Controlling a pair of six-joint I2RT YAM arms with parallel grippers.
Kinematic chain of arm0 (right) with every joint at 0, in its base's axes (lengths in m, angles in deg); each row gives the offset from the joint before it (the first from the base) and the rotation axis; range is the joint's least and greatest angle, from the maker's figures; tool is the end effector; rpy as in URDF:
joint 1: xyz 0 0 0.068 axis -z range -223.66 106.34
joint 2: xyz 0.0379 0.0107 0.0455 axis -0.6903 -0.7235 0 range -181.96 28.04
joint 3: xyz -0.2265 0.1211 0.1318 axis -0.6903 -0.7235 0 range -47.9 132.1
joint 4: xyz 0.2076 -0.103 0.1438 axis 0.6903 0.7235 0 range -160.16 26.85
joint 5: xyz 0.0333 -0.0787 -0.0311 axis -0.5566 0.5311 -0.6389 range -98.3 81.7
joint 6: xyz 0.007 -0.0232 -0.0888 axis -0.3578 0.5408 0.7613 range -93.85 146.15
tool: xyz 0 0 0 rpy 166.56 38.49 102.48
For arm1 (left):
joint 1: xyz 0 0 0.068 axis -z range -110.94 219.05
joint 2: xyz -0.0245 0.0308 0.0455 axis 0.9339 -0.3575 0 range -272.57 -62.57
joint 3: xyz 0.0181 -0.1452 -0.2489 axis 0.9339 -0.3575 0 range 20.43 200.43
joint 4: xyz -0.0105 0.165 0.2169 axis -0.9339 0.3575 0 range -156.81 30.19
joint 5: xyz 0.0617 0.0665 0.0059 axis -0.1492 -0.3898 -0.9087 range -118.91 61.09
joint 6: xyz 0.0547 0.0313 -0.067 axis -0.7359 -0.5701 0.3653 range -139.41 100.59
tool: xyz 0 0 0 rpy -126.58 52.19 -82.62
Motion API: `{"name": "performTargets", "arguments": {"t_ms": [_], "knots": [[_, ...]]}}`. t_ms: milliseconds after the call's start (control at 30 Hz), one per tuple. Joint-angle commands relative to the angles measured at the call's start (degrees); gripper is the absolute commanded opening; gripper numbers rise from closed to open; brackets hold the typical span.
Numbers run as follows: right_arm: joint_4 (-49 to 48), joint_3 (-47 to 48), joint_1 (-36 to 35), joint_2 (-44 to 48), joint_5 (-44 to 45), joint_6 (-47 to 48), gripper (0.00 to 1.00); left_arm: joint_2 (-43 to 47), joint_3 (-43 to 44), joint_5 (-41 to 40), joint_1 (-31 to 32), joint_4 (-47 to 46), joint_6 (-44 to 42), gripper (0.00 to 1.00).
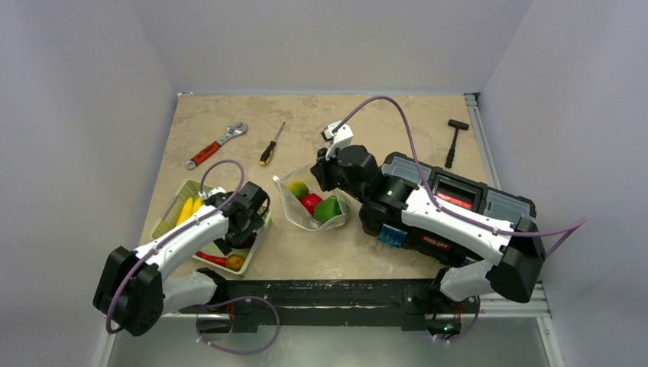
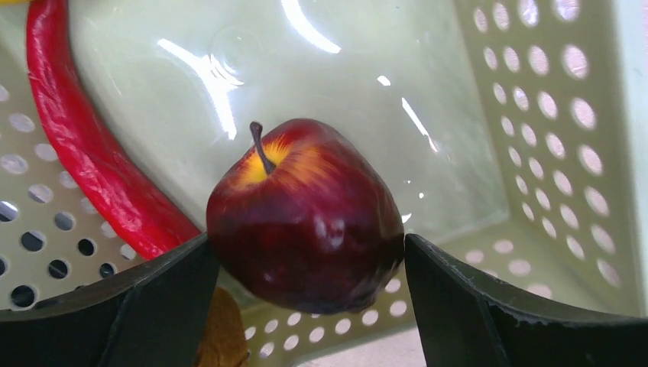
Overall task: Place the food in the zip-top bag and seal the zipper
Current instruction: Pick up the fake fruit from the bin, then place the fake fruit in the zipper food storage bag.
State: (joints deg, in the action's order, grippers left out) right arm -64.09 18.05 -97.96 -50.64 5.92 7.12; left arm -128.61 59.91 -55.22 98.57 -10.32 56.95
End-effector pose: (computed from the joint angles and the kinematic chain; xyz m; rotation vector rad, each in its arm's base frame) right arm 0.2352 0.2925 0.3407 -0.4208 1.8930 0.6327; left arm 0.1753 -0.0571 0.1615 -1.1053 2.4557 0.2487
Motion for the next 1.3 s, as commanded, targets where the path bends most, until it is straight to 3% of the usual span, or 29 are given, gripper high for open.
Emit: {"name": "performTargets", "arguments": {"t_ms": [0,300,467,567,700,867,933,1033,1133,1267], "knots": [[-1.94,0.67,0.08,1.16,0.61,0.21,0.00,-2.26,-1.56,1.30,-0.43,-4.71,2.68,0.87],[-1.81,0.62,0.07,1.37,1.23,0.36,0.00,3.01,0.92,-4.72,-0.43,1.12,1.90,0.71],[-1.93,0.96,0.05,0.68,0.88,0.49,0.00,12.34,6.88,-9.82,-0.45,7.83,-1.82,0.62],[-2.02,1.07,0.07,0.50,0.68,0.55,0.00,21.32,9.34,-8.90,-0.47,4.93,-9.31,0.62],[-2.19,1.14,0.08,0.15,0.64,0.47,0.00,34.65,6.93,6.24,-0.43,-13.18,-28.46,0.63],[-2.27,1.16,0.08,-0.12,0.33,0.47,0.00,42.93,2.16,37.36,-0.48,-40.87,-41.79,0.60],[-2.35,1.18,0.08,-0.20,0.21,0.38,0.00,40.44,4.05,49.87,-0.45,-44.09,-44.14,0.60],[-2.54,1.19,0.08,-0.38,-0.05,0.31,0.00,33.23,9.17,62.51,-0.21,-42.18,-47.14,0.57],[-2.46,1.33,0.07,-0.43,-0.48,0.07,0.00,25.45,14.14,62.27,2.23,-34.16,-50.96,0.52],[-2.24,1.33,0.08,-0.15,-0.30,0.02,0.00,18.93,18.98,49.49,8.75,-26.46,-54.81,0.52]]}}
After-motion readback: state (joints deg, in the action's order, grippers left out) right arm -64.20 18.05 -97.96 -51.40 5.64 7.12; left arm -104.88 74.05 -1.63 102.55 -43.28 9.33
